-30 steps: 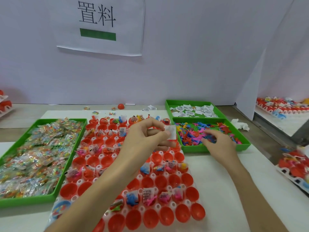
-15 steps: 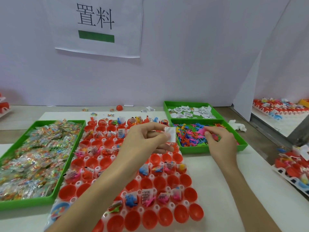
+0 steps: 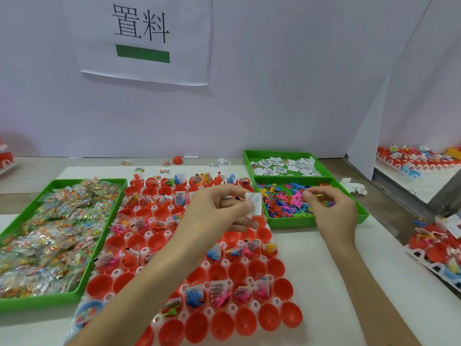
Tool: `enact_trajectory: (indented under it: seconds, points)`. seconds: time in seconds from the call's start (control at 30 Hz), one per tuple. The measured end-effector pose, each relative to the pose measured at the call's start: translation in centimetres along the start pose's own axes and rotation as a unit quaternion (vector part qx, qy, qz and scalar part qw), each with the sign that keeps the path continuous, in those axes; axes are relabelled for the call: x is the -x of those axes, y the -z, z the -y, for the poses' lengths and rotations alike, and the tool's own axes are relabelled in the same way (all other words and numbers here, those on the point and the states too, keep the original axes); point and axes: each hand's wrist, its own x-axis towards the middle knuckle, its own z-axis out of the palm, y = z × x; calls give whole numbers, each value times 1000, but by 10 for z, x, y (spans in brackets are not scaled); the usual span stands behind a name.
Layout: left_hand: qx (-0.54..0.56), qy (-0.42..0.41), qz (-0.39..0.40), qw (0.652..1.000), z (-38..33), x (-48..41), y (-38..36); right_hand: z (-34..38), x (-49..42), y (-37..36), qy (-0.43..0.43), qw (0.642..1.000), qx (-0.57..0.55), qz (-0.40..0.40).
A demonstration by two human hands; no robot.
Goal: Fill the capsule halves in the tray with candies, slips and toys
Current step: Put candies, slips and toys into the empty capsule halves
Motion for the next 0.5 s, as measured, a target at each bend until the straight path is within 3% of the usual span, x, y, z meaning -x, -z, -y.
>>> enact_trajectory:
  seconds: [0.2, 0.37, 0.5]
  points:
    - [-2, 2, 2, 1000, 1, 0, -1, 6, 2, -2, -12, 998, -63, 27]
    - [0, 4, 2, 1000, 1, -1, 0, 4, 2, 0, -9, 1000, 0, 8]
    - [5, 5, 2, 1000, 2, -1, 1, -3, -4, 2, -18, 998, 48, 44]
